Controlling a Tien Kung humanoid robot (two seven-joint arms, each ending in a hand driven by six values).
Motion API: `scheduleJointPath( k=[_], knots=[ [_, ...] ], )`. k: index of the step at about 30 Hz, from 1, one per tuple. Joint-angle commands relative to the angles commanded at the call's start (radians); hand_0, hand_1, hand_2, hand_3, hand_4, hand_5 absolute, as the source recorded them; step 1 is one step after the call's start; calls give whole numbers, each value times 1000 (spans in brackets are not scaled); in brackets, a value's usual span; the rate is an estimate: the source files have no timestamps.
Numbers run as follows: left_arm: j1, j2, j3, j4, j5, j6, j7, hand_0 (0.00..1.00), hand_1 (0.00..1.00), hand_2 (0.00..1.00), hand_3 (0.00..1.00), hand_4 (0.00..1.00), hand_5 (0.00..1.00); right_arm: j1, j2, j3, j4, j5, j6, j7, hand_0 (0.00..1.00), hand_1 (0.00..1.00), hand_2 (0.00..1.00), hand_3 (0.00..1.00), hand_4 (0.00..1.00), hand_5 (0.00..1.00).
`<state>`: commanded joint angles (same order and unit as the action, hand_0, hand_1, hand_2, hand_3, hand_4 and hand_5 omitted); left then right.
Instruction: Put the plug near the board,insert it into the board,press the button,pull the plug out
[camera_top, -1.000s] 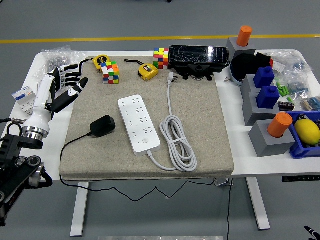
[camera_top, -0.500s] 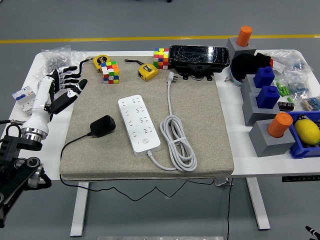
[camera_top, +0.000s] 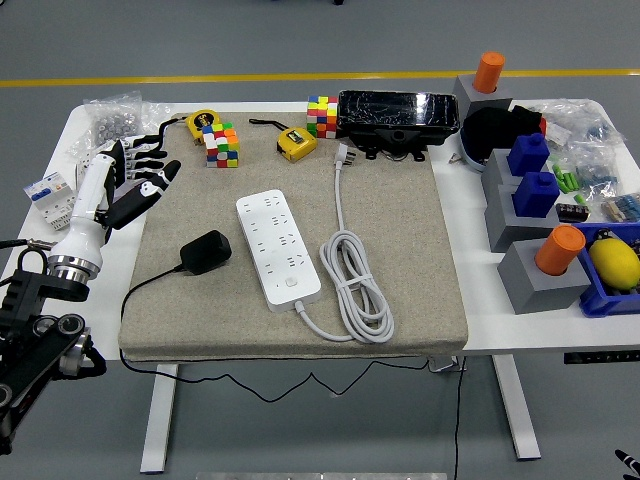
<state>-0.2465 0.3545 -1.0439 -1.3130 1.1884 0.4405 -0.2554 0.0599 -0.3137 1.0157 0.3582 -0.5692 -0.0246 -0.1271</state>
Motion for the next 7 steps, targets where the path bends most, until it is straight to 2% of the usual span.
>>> scheduleJointPath(
  k=[7],
  knots=[
    [-20, -7, 6, 1, 1, 4, -2, 544, 646, 681, 717, 859, 523, 19, -10, -7, 1, 3, -1, 0, 581, 671, 683, 617, 979, 516]
  ],
)
